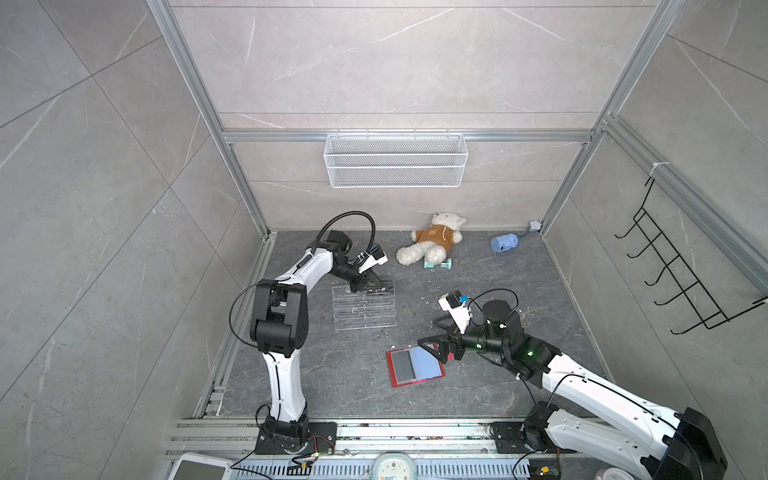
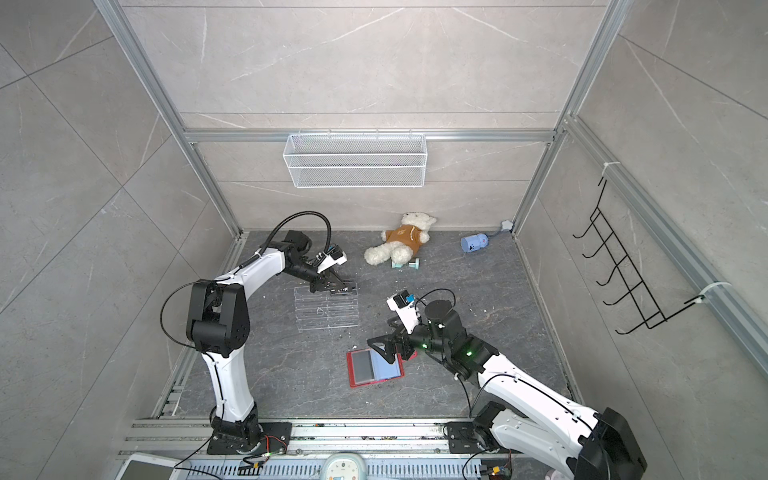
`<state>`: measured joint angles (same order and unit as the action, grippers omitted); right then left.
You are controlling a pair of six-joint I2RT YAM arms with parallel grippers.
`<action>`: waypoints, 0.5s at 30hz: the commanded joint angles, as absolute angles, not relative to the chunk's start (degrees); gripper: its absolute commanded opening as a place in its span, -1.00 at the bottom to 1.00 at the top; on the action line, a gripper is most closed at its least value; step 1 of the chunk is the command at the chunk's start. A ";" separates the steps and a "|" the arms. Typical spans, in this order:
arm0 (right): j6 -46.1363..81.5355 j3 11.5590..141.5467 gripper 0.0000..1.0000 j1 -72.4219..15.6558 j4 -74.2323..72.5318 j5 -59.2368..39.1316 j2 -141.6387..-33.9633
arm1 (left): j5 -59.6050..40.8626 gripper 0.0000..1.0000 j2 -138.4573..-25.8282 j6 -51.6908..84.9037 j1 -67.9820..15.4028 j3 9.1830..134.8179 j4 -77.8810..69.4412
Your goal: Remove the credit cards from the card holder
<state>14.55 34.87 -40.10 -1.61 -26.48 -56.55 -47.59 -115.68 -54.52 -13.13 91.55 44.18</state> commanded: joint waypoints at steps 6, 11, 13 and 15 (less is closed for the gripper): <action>15.90 35.42 1.00 -40.19 -3.43 -27.74 -55.46 | -46.50 -0.28 -108.08 -49.85 -12.83 90.02 38.66; 16.51 35.38 1.00 -40.25 -4.21 -27.94 -55.21 | -45.88 -0.21 -104.38 -47.27 -12.83 88.82 35.22; 16.85 35.20 0.99 -40.24 -4.56 -28.03 -55.10 | -45.93 -0.18 -103.10 -45.93 -12.83 88.62 34.25; 17.10 35.16 0.99 -40.20 -4.68 -28.10 -55.02 | -45.81 -0.16 -101.61 -44.56 -12.83 88.09 32.99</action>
<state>15.94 34.87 -40.10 -3.31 -27.29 -56.03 -45.12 -105.25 -47.40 -13.13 88.99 36.01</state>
